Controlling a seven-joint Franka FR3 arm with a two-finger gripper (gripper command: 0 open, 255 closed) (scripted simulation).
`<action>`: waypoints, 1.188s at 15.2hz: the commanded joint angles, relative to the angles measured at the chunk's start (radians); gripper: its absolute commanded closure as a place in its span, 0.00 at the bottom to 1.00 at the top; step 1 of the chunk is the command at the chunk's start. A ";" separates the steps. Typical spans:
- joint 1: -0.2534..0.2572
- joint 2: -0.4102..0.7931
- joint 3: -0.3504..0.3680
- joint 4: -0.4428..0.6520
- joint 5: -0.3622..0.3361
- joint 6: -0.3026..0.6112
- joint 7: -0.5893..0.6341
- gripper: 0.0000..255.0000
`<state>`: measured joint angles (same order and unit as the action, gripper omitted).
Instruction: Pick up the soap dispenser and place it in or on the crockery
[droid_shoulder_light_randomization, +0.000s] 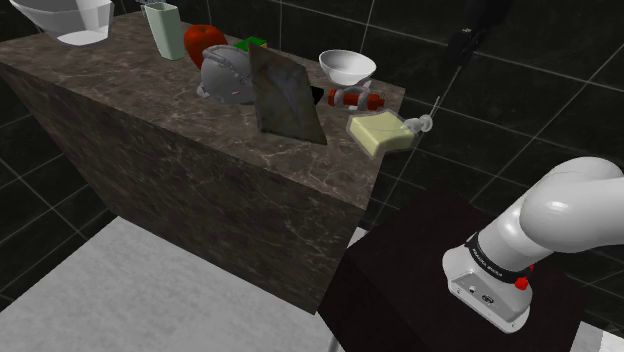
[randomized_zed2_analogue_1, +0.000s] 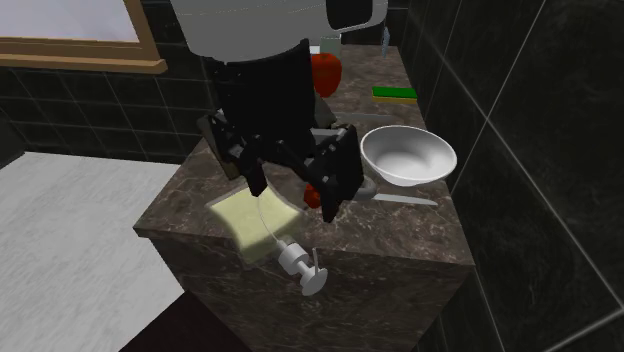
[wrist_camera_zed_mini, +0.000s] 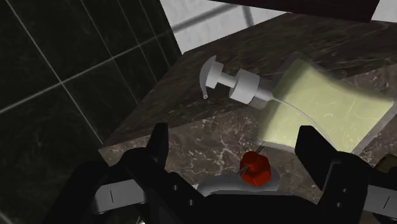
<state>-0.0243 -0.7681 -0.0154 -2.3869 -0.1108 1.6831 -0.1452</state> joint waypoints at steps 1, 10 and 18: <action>0.000 0.000 0.000 0.000 0.000 0.000 0.000 0.00; 0.213 -0.103 -0.204 -0.346 -0.124 0.328 -0.644 0.00; 0.206 -0.052 -0.229 -0.420 -0.147 0.452 -0.639 0.00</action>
<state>0.1824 -0.8256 -0.2417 -2.7990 -0.2553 2.1218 -0.7848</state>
